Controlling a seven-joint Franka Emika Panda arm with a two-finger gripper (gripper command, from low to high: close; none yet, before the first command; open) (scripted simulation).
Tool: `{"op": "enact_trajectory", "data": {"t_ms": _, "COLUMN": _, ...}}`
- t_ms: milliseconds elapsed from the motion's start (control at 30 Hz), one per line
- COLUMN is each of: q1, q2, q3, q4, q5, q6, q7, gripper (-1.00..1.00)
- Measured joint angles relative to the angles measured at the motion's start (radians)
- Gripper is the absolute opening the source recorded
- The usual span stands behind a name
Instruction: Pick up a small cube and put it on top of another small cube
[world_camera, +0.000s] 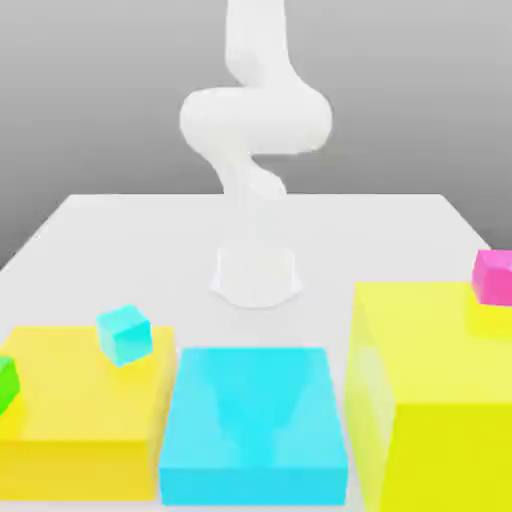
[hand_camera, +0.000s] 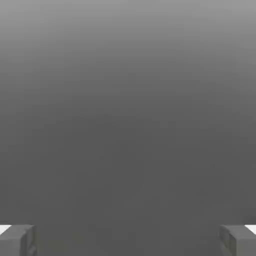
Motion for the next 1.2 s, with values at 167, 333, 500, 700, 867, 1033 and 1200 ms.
{"op": "enact_trajectory", "data": {"t_ms": 167, "q1": 0.161, "q2": 0.155, "q3": 0.052, "q4": -0.059, "q5": 0.012, "q6": 0.032, "q7": -0.199, "gripper": 0.0}}
{"op": "enact_trajectory", "data": {"t_ms": 333, "q1": 0.313, "q2": 0.321, "q3": 0.114, "q4": -0.135, "q5": 0.011, "q6": 0.077, "q7": -0.424, "gripper": 0.0}}
{"op": "enact_trajectory", "data": {"t_ms": 500, "q1": 0.451, "q2": 0.486, "q3": 0.192, "q4": -0.21, "q5": 0.002, "q6": 0.122, "q7": -0.644, "gripper": 0.0}}
{"op": "enact_trajectory", "data": {"t_ms": 700, "q1": 0.591, "q2": 0.685, "q3": 0.306, "q4": -0.302, "q5": -0.037, "q6": 0.177, "q7": -0.887, "gripper": 0.0}}
{"op": "enact_trajectory", "data": {"t_ms": 867, "q1": 0.645, "q2": 0.811, "q3": 0.328, "q4": -0.403, "q5": -0.127, "q6": 0.249, "q7": -1.075, "gripper": 0.0}}
{"op": "enact_trajectory", "data": {"t_ms": 1033, "q1": 0.638, "q2": 0.9, "q3": 0.329, "q4": -0.485, "q5": -0.211, "q6": 0.338, "q7": -1.253, "gripper": 0.0}}
{"op": "enact_trajectory", "data": {"t_ms": 1200, "q1": 0.543, "q2": 0.855, "q3": 0.288, "q4": -0.484, "q5": -0.141, "q6": 0.499, "q7": -1.463, "gripper": 0.0}}
